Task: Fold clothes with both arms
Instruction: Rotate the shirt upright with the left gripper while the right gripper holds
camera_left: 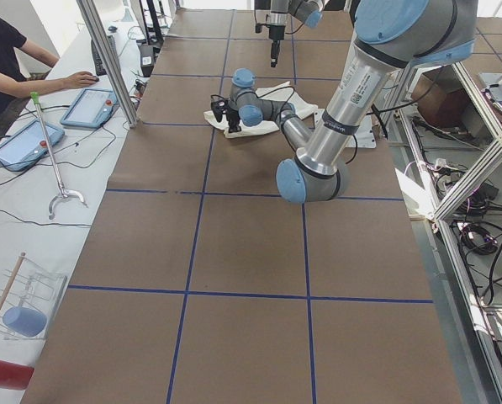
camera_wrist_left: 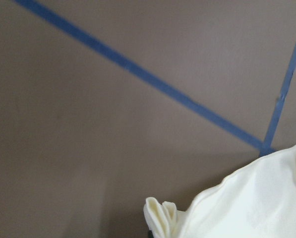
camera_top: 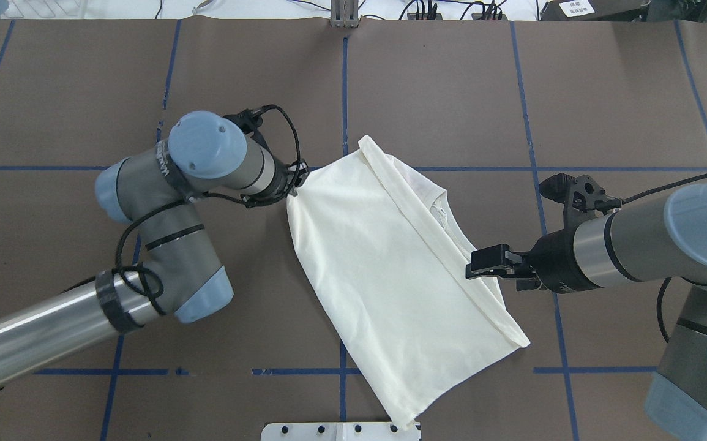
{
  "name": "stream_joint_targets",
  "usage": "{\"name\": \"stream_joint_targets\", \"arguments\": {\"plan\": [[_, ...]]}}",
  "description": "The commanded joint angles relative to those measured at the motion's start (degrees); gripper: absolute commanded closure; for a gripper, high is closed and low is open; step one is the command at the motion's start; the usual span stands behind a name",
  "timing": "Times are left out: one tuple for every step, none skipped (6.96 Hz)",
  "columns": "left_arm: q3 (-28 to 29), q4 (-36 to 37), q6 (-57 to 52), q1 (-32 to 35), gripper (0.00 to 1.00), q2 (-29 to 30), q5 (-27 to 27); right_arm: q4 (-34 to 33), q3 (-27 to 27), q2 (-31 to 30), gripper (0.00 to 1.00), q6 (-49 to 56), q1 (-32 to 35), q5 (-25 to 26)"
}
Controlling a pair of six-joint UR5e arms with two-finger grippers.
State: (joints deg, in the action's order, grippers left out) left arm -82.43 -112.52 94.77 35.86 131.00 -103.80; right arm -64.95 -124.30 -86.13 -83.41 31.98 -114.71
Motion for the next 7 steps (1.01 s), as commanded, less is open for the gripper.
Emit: {"name": "stream_joint_targets", "arguments": {"plan": [[20.5,-8.0,-9.1,4.3,1.0,12.5,6.2,0.0,1.8,1.7,0.0,-0.1,-0.2,3.6],[27.3,-15.3,-12.7,4.8,1.0,14.7,8.1,-0.1,2.3,2.7,0.0,-0.1,-0.3,4.6],[31.3,-20.7,-15.0,4.8,1.0,15.9,9.5,-0.1,2.5,2.8,0.0,0.0,-0.3,4.6],[32.5,-21.7,-15.2,4.6,1.0,17.0,10.9,-0.1,2.7,2.8,0.0,0.0,-0.3,4.5],[33.1,-21.7,-15.2,4.4,1.0,17.9,10.9,-0.1,3.4,2.8,0.0,0.0,-0.4,4.7],[34.1,-21.7,-15.3,4.4,1.0,18.0,11.0,-0.1,3.8,2.9,0.0,0.0,-0.4,4.7],[34.2,-21.7,-15.5,4.5,0.29,17.7,11.1,-0.1,4.1,3.1,0.0,0.0,-0.6,4.8]]}}
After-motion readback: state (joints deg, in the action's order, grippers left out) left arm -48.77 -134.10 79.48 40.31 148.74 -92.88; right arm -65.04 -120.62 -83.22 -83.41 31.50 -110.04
